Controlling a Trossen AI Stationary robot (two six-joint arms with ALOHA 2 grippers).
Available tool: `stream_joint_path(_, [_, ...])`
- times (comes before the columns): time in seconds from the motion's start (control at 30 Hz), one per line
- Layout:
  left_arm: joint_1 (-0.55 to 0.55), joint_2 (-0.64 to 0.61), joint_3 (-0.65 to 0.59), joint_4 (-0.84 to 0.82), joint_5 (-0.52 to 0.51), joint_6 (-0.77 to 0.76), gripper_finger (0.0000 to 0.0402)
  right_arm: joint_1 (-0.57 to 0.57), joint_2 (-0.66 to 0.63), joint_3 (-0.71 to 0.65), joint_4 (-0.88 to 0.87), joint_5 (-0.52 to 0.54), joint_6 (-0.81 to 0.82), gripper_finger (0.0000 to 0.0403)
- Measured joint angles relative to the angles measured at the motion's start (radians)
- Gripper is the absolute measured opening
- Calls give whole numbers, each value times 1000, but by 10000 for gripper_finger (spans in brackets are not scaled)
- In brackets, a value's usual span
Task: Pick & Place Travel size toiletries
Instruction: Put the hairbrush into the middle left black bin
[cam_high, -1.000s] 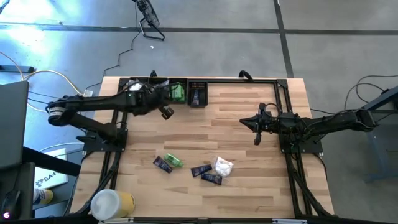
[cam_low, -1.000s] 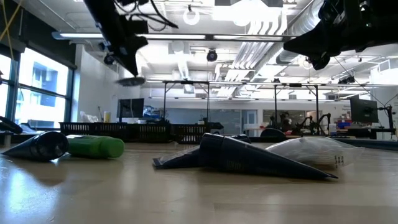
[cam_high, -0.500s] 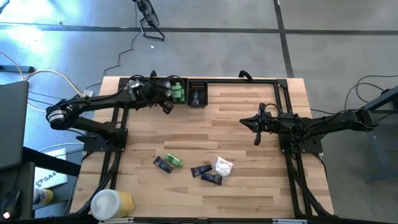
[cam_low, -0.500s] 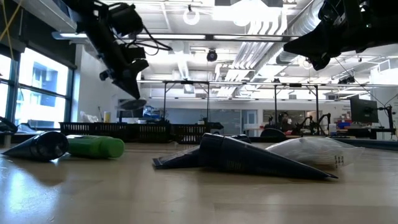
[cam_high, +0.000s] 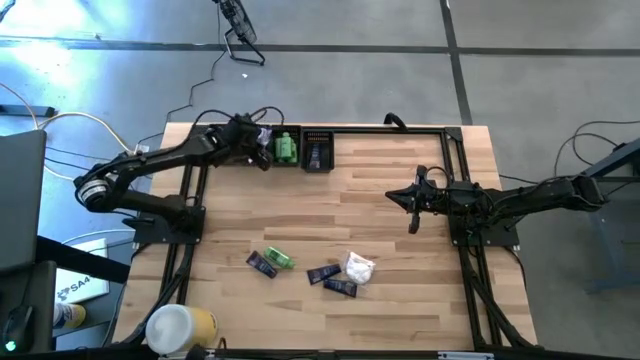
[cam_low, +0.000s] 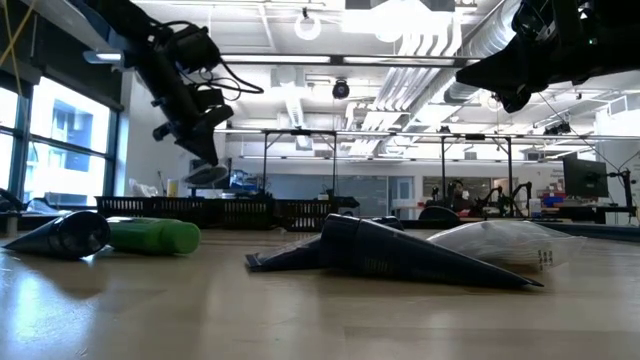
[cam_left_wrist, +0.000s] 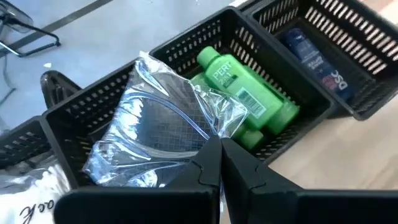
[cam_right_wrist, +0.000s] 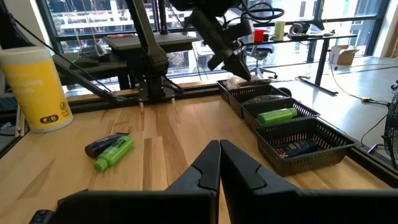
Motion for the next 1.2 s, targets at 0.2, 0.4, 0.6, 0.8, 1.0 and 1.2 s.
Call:
stream_joint_path(0.2, [49,0,0,43,95,0,0,0,0,0,0,0,0,2])
stream_joint_path(0.4, [65,1,0,29,87,-1,0,0,0,0,0,0,0,2])
stream_joint_path(0.6, [63,36,0,54,62,-35,0,0,0,0,0,0,0,2])
stream_joint_path(0.8, [63,99,0,100,37,-56,0,0,0,0,0,0,0,2])
stream_joint_path(1.0, [63,135,0,101,26,-56,0,0,0,0,0,0,0,2])
stream_joint_path(1.2, [63,138,0,101,23,-56,0,0,0,1,0,0,0,2])
